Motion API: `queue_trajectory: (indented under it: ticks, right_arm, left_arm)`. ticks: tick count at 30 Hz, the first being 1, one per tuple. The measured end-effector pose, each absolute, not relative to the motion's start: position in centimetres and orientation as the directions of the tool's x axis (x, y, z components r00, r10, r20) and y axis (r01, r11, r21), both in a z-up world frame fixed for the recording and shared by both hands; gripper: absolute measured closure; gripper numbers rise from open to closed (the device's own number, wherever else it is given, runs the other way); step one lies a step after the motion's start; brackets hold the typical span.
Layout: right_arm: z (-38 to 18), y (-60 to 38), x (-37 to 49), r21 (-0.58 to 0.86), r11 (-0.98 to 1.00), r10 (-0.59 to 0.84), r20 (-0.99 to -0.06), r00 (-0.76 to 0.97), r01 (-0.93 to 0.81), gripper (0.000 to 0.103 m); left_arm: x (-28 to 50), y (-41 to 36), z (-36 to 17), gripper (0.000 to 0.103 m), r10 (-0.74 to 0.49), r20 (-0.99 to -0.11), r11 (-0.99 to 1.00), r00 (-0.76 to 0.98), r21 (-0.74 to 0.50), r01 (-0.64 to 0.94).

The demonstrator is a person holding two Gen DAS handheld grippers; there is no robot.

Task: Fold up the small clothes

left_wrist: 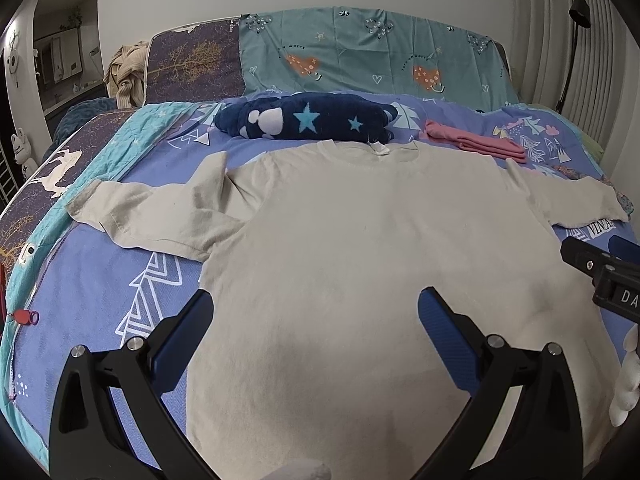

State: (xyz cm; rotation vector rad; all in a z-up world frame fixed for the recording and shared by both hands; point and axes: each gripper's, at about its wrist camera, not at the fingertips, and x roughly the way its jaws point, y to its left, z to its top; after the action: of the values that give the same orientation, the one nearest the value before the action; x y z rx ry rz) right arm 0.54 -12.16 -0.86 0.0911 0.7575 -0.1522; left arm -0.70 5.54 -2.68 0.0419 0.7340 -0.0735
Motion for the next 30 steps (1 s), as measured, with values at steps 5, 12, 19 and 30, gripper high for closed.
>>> queue_trajectory:
  ticks: [5,12,19,30]
  right_arm:
    - [-0.9,-12.2,0.6,0.026,0.985,-0.106,-0.691,0.715,0.171,0.002]
    - [-0.9,-12.0,0.7,0.025,0.986,-0.104,-0.689,0.717,0.168,0.002]
    - [-0.9,-11.8,0.8,0.024,0.986,-0.103,-0.689,0.717,0.165,0.002]
    - [-1.0,-11.6,1.1,0.018,0.986,-0.106,-0.694,0.712,0.164,0.002]
  left_arm:
    - [-0.6,5.7,-2.8,0.001,-0.05,-0.672,0.997,0.738,0.009,0.075]
    - [-0.2,6.8,-3.4,0.001,-0.039,-0.704,0.999,0.709,-0.008,0.048]
    - [-0.3,7.6,-3.3,0.001,-0.029,-0.697,1.0,0.717,-0.012,0.028]
    - [-0.3,9.2,-2.9,0.001,-0.053,-0.661,0.998,0.749,-0.066,0.012]
